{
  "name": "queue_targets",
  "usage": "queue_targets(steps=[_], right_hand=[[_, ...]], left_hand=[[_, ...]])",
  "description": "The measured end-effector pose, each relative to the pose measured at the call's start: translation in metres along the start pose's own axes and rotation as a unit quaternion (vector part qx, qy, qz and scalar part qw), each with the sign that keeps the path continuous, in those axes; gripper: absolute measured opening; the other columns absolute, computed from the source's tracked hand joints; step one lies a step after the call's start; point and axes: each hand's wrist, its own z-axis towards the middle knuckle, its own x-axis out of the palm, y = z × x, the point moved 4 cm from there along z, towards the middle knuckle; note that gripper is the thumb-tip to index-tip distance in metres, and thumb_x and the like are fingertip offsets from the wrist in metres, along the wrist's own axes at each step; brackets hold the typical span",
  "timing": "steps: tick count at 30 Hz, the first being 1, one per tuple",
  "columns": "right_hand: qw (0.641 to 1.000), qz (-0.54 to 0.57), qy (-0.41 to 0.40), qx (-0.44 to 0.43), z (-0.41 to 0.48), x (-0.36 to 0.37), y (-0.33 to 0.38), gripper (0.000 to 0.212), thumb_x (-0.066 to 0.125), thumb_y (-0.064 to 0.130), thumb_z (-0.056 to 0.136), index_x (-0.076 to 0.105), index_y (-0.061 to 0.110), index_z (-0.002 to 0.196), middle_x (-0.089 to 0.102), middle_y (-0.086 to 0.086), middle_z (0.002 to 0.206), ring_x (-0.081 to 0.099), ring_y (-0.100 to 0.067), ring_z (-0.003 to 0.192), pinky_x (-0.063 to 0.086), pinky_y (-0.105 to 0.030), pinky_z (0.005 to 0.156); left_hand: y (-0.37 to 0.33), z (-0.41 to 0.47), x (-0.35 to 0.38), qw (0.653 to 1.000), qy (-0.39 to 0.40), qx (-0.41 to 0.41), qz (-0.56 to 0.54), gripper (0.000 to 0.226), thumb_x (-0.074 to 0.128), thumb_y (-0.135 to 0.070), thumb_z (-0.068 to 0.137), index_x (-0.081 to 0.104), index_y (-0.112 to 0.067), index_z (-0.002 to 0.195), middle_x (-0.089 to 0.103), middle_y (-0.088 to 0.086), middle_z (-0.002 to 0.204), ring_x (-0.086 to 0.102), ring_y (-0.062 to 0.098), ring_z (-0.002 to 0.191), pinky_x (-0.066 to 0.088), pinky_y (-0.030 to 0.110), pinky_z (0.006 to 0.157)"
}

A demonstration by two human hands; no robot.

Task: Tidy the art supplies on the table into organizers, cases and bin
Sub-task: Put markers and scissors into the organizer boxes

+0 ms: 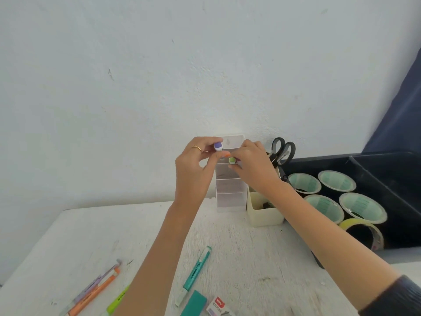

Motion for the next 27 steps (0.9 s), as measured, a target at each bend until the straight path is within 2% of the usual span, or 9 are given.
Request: queue_targets(steps=[6,11,13,16,18,20,22,24,27], right_hand=[[0.994,-0.099,-0.044,0.014,0.002,0.008,0.000,0.007,0.070,0.016,0.078,0.070,0.017,0.071,0.066,0.000,0.063,0.045,-0.022,0.077,0.018,-0.035,0.073],[0.997,-0.079,0.021,-0.002,0.004,0.012,-0.006,0.014,0.056,0.013,0.089,0.069,0.014,0.090,0.068,-0.003,0.083,0.033,-0.018,0.081,0.013,-0.028,0.069],[0.998,-0.061,0.009,-0.018,0.004,0.008,-0.006,0.014,0.059,0.011,0.087,0.071,0.013,0.095,0.068,-0.006,0.082,0.044,-0.022,0.081,0.018,-0.028,0.071],[0.999,0.002,0.017,-0.031,0.000,-0.001,-0.009,0.022,0.063,0.012,0.086,0.069,0.014,0.107,0.067,-0.005,0.088,0.056,-0.024,0.084,0.029,-0.031,0.077],[0.999,0.033,0.016,-0.040,-0.003,-0.004,-0.011,0.022,0.063,0.010,0.087,0.069,0.013,0.108,0.069,-0.005,0.090,0.060,-0.024,0.084,0.031,-0.031,0.080],[0.998,0.030,-0.006,-0.047,-0.006,-0.004,-0.012,0.019,0.067,0.008,0.083,0.071,0.011,0.102,0.071,-0.005,0.086,0.062,-0.026,0.081,0.030,-0.032,0.079],[0.997,-0.015,-0.050,-0.055,-0.008,-0.004,-0.011,0.012,0.075,0.008,0.075,0.074,0.012,0.087,0.071,-0.001,0.072,0.061,-0.027,0.074,0.028,-0.033,0.078],[0.992,-0.076,-0.082,-0.062,-0.008,-0.003,-0.008,0.011,0.080,0.011,0.068,0.073,0.013,0.075,0.067,0.003,0.060,0.056,-0.025,0.072,0.023,-0.032,0.073],[0.990,-0.082,-0.093,-0.065,-0.010,-0.001,-0.005,0.018,0.081,0.006,0.065,0.072,0.010,0.081,0.066,0.001,0.063,0.050,-0.025,0.073,0.030,-0.032,0.067]], left_hand=[[0.027,-0.005,0.015,0.996,0.053,-0.065,-0.003,0.031,0.066,0.007,0.079,0.063,-0.023,0.085,0.067,0.002,0.087,0.068,0.008,0.082,0.050,0.013,0.076],[0.048,-0.005,0.031,0.992,0.076,-0.101,0.027,0.020,0.062,0.001,0.085,0.064,-0.019,0.083,0.069,-0.001,0.086,0.067,0.013,0.081,0.054,0.024,0.077],[0.049,-0.005,0.038,0.987,0.085,-0.079,0.114,0.011,0.060,-0.001,0.086,0.066,-0.010,0.088,0.069,0.001,0.087,0.065,0.016,0.083,0.052,0.027,0.076],[0.046,-0.007,0.045,0.969,0.094,-0.032,0.227,0.014,0.057,-0.002,0.087,0.066,-0.005,0.097,0.068,0.006,0.092,0.060,0.019,0.084,0.045,0.025,0.068],[0.042,-0.008,0.050,0.948,0.096,0.022,0.301,0.013,0.062,0.001,0.081,0.066,-0.004,0.092,0.067,0.007,0.084,0.059,0.022,0.078,0.040,0.024,0.063],[0.042,-0.007,0.053,0.917,0.069,0.083,0.384,0.015,0.074,0.004,0.068,0.067,-0.006,0.077,0.063,0.005,0.066,0.056,0.022,0.071,0.032,0.024,0.063],[0.045,-0.005,0.054,0.893,0.049,0.118,0.431,0.018,0.078,0.002,0.063,0.065,-0.009,0.067,0.055,0.001,0.055,0.046,0.018,0.077,0.017,0.022,0.066],[0.049,-0.001,0.052,0.887,0.051,0.120,0.443,0.017,0.078,0.000,0.064,0.065,-0.011,0.066,0.054,-0.001,0.058,0.042,0.016,0.082,0.010,0.022,0.067],[0.048,0.004,0.053,0.868,0.113,0.110,0.470,0.016,0.079,-0.007,0.068,0.067,-0.017,0.073,0.063,-0.006,0.069,0.043,0.014,0.095,0.009,0.023,0.068]])
